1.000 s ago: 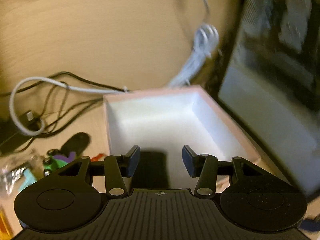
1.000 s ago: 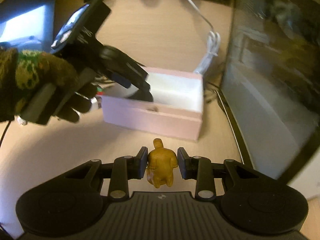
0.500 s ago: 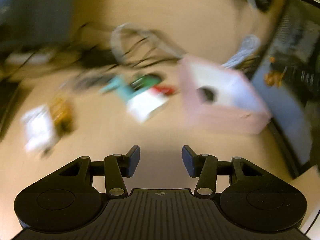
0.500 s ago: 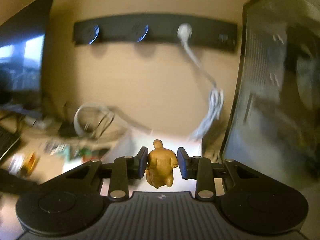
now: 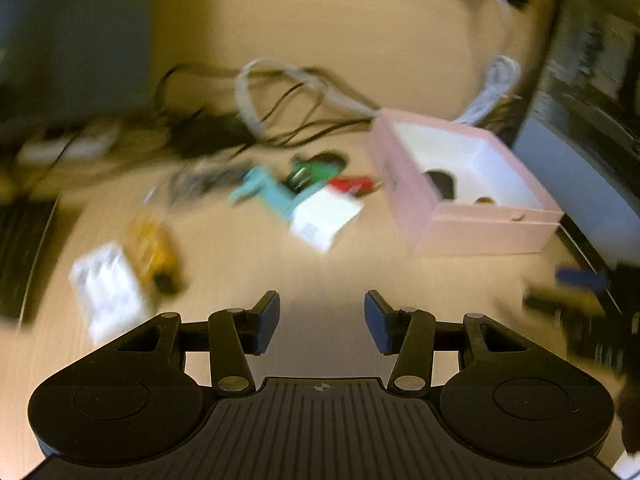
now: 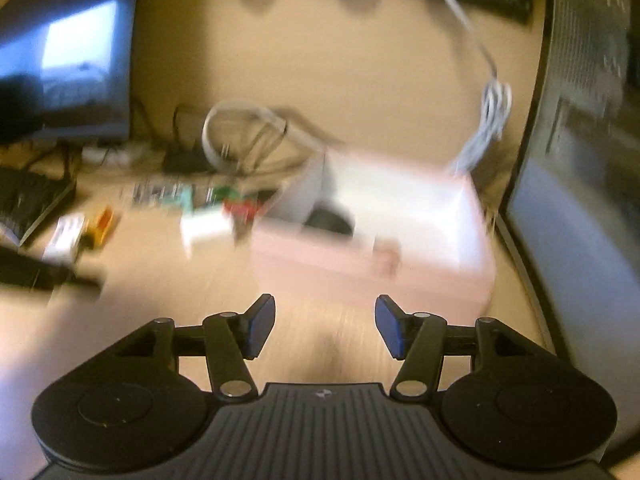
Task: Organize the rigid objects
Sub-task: 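Lower the brown dog figurine into the pink box and open the right gripper, then grasp the white charger plug with the left gripper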
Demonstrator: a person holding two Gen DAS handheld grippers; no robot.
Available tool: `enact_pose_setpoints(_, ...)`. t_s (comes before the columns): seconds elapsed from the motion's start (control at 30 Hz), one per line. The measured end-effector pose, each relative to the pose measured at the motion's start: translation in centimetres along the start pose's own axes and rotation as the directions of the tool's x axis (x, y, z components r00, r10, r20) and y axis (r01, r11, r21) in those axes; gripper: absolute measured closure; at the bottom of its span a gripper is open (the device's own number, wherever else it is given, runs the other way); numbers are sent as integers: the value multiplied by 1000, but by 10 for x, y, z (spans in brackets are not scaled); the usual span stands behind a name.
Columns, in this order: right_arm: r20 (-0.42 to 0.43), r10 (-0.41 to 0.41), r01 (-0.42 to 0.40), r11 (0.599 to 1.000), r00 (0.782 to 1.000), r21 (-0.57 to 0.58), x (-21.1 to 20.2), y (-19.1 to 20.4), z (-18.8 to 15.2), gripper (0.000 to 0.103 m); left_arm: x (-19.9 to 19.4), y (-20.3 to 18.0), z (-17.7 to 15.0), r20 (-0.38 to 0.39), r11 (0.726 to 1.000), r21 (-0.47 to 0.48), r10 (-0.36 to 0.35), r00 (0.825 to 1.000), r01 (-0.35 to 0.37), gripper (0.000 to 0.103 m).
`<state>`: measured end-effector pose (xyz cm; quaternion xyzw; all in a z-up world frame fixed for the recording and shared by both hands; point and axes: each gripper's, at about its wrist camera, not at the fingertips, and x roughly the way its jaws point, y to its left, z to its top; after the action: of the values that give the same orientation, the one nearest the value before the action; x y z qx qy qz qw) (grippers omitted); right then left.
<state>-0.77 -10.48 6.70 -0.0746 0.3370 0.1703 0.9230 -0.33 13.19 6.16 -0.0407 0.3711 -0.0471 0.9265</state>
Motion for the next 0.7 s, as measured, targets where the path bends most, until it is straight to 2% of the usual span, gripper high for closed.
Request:
enact_pose_setpoints(0.13,-58,-32,34,999,998,27,-7,0,-22,47,24,-15,32,50,989,150,0,999,-8,52)
enact_pose_setpoints(0.27,-86,-68,74,995,994,69,-12,-6,-35,47,70,-28,55,-7,959,283,29,1000,-26,51)
enact_pose_setpoints(0.47,-130,-107,124,984,986,131,-21,-20,-52,46,107,-34,59,-66,941,338,28,997,-4,51)
enact_pose_setpoints(0.57,-155,-108,134,977,982,166,-20,-26,-60,45,113,-35,56,-45,934,357,36,998,-17,50)
enact_pose_setpoints(0.63,-172,-106,138,973,979,184,-17,-30,-63,44,112,-35,56,-47,939,344,10,999,7,50)
enact_pose_setpoints(0.7,-168,-104,138,969,980,203,-17,-32,-66,39,105,-37,53,-65,939,335,-58,996,77,49)
